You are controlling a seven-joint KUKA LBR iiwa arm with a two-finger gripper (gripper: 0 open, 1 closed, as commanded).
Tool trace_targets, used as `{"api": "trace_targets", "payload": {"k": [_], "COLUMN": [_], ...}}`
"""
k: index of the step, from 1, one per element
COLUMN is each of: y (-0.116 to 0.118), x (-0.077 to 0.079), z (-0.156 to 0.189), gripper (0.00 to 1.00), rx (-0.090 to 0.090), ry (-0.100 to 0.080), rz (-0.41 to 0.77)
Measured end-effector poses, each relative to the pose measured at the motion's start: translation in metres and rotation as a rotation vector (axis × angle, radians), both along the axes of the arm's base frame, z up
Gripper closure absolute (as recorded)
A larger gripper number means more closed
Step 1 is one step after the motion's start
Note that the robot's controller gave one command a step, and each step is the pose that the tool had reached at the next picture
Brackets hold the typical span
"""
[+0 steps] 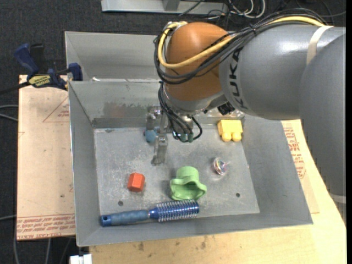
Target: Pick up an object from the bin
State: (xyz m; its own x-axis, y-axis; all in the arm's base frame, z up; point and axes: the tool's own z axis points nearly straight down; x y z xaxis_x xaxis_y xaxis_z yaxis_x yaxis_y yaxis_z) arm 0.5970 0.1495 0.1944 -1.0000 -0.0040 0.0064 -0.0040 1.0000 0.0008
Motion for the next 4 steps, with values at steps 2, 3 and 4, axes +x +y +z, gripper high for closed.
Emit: {"api": "trace_targets", "payload": {"k": [2,3,4], "y": [-0.029,-0.029,-0.038], "x": [-0.114,-0.114,-0.1], "z": [-0.109,-0.109,0.04], "gripper": [0.0,1.0,1.0], "rx": [0.002,0.002,0.001], "ry": [-0.01,-0.006,-0.016], "rz": [0.208,0.209,0.2]}}
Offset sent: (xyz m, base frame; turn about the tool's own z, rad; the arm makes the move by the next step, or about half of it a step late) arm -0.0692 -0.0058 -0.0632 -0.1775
